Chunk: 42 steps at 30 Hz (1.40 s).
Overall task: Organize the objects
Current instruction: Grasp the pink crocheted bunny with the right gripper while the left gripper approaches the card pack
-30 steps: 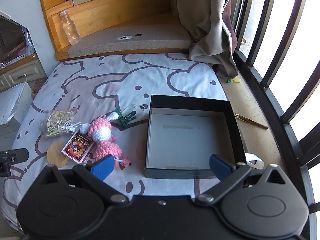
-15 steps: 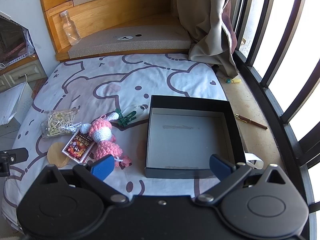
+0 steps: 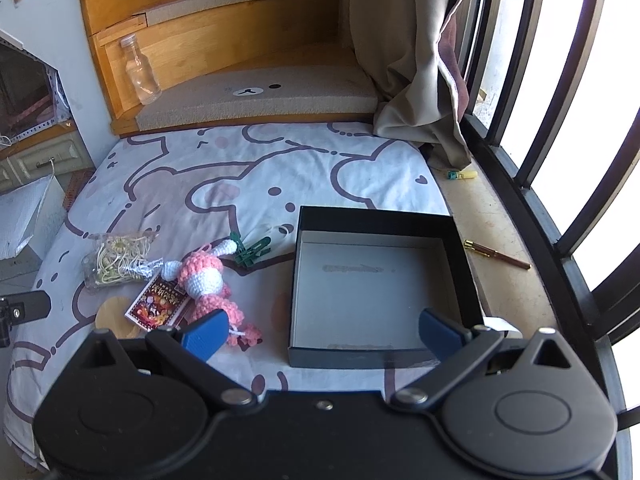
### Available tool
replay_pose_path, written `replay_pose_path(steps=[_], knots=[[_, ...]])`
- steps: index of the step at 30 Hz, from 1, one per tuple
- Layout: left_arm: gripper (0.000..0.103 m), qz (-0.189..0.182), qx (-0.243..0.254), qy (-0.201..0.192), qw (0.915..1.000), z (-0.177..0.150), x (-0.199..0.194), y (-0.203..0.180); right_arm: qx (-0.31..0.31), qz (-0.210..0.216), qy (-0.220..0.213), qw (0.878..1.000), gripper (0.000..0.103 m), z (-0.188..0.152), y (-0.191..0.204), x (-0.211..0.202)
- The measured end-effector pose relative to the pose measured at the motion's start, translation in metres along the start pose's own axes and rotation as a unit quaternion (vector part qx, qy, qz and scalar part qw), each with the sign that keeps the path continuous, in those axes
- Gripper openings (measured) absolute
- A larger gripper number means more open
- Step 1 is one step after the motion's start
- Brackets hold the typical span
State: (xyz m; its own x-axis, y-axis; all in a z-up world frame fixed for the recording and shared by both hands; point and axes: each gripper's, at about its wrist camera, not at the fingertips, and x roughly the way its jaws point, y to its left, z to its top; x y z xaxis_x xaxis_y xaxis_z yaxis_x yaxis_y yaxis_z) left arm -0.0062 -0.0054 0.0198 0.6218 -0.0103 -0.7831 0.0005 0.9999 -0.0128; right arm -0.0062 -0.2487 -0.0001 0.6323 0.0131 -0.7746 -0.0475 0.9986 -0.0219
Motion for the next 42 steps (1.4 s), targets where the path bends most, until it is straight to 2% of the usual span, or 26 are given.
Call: replay_pose_path(steps=[10, 15, 20, 25, 33, 37, 39, 42], knots=[[0.103, 0.013, 0.009, -0.043, 0.999, 0.017, -0.013, -0.004, -0.009, -0.002, -0.056, 0.998, 0.102, 0.023, 0.007, -0.016], [0.103, 0.025, 0.004, -0.076, 0.9968, 0.043, -0.026, -0.002, -0.021, 0.001, -0.072, 0.997, 0.102, 0.045, 0.015, -0.019], [0.103, 0.023, -0.003, -0.102, 0.9945, 0.072, -0.035, -0.001, -0.006, 0.015, -0.082, 0.996, 0.103, 0.069, 0.02, -0.017], [0.103, 0.028, -0.003, -0.119, 0.9924, 0.094, -0.031, -0.003, -0.006, 0.019, -0.09, 0.996, 0.103, 0.088, 0.029, -0.007], [0.103, 0.039, -0.002, -0.105, 0.9936, 0.1, 0.009, 0.001, -0.005, 0.038, -0.074, 0.997, 0.103, 0.089, 0.039, 0.033], [0.103, 0.072, 0.013, -0.092, 0.9931, 0.092, 0.034, 0.005, -0.004, 0.045, -0.056, 0.997, 0.103, 0.083, 0.04, 0.057], [0.103, 0.083, 0.023, -0.078, 0.9932, 0.085, 0.049, 0.006, -0.008, 0.047, -0.043, 0.998, 0.103, 0.08, 0.042, 0.07], [0.103, 0.075, 0.04, -0.053, 0.995, 0.074, 0.067, 0.01, -0.014, 0.056, -0.028, 0.998, 0.103, 0.075, 0.043, 0.085]])
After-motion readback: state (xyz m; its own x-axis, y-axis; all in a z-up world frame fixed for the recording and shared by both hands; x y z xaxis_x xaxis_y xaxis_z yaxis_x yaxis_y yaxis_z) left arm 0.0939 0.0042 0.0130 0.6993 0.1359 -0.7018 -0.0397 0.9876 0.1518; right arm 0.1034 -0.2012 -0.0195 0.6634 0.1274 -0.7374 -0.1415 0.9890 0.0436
